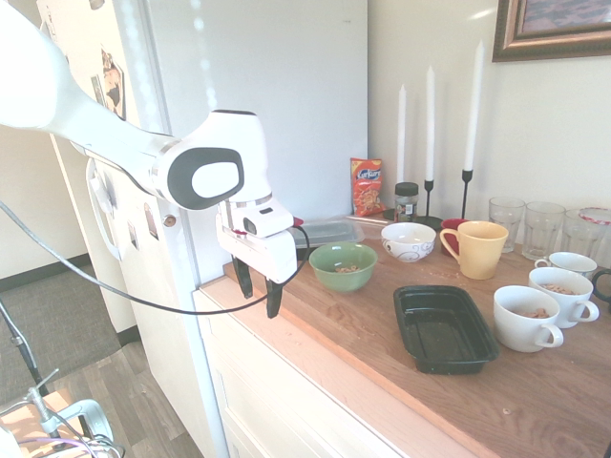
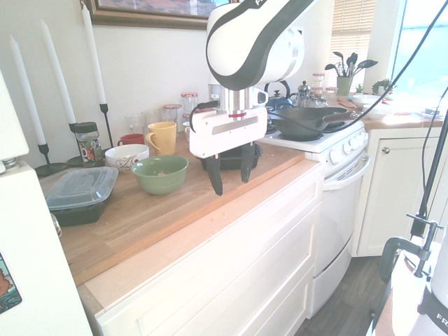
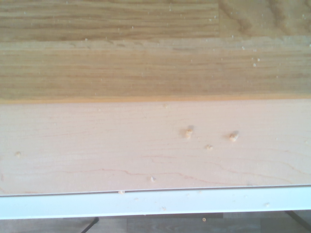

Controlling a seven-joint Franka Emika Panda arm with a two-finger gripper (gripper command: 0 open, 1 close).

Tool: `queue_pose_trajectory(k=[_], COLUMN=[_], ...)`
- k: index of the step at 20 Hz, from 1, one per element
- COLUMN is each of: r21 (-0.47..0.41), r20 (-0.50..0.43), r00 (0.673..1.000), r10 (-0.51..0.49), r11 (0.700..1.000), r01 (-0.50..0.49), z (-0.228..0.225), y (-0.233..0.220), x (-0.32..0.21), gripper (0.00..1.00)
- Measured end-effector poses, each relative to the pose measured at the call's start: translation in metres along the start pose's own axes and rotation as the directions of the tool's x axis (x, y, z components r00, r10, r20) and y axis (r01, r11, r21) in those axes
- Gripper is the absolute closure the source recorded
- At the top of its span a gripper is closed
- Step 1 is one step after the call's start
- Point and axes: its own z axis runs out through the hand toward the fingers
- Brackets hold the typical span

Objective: Pour the cereal into the box

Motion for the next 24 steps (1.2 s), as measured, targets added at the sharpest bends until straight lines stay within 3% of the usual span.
queue_pose_trajectory(k=[6, 12, 19, 24], r21=[0.011, 0.035, 0.083, 0.088], r20=[-0.062, -0.134, -0.221, -0.235], r00=[0.997, 0.985, 0.955, 0.951], r10=[-0.035, -0.107, -0.198, -0.2], r11=[0.999, 0.993, 0.972, 0.97], r01=[0.036, 0.113, 0.221, 0.226], z=[-0.02, -0.048, -0.033, 0.003], y=[-0.013, -0.077, -0.159, -0.196], x=[0.012, 0.036, 0.031, 0.044], gripper=[0.0, 0.0, 0.0, 0.0])
